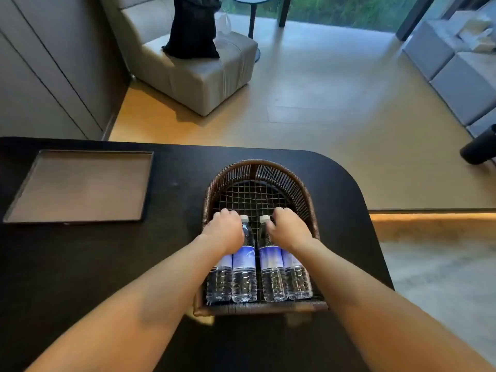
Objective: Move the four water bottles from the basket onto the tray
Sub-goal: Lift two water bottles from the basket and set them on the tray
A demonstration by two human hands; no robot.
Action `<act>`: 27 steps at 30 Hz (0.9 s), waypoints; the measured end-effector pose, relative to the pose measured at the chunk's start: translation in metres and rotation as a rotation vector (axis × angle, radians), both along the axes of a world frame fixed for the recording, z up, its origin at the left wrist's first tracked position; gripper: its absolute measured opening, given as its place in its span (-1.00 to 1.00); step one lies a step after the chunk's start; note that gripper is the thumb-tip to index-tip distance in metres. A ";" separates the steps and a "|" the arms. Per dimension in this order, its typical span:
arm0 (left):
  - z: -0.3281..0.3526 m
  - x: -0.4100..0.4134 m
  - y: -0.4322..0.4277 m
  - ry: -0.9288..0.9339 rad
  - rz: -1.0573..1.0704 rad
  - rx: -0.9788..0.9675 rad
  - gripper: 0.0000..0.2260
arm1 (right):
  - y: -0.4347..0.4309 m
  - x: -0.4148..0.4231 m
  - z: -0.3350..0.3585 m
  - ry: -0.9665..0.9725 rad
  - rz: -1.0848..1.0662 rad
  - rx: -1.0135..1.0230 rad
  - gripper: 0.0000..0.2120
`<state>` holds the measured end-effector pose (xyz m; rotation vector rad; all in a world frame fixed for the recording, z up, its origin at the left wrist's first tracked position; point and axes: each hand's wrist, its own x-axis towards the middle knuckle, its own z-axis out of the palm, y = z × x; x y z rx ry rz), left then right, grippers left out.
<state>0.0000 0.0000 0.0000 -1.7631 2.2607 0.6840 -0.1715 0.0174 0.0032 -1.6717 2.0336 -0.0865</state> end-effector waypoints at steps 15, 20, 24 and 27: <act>-0.025 -0.026 -0.054 -0.341 0.043 0.186 -0.65 | -0.054 -0.010 -0.052 -0.069 0.038 0.252 -0.73; -0.022 -0.032 -0.052 -0.384 0.028 0.128 -0.66 | -0.057 -0.011 -0.059 -0.073 0.009 0.241 -0.70; -0.008 -0.030 -0.046 -0.308 0.140 0.117 -0.67 | -0.057 -0.013 -0.056 -0.113 -0.021 0.257 -0.69; 0.011 -0.022 -0.036 -0.124 0.294 0.097 -0.70 | -0.052 -0.020 -0.044 -0.179 -0.041 0.241 -0.68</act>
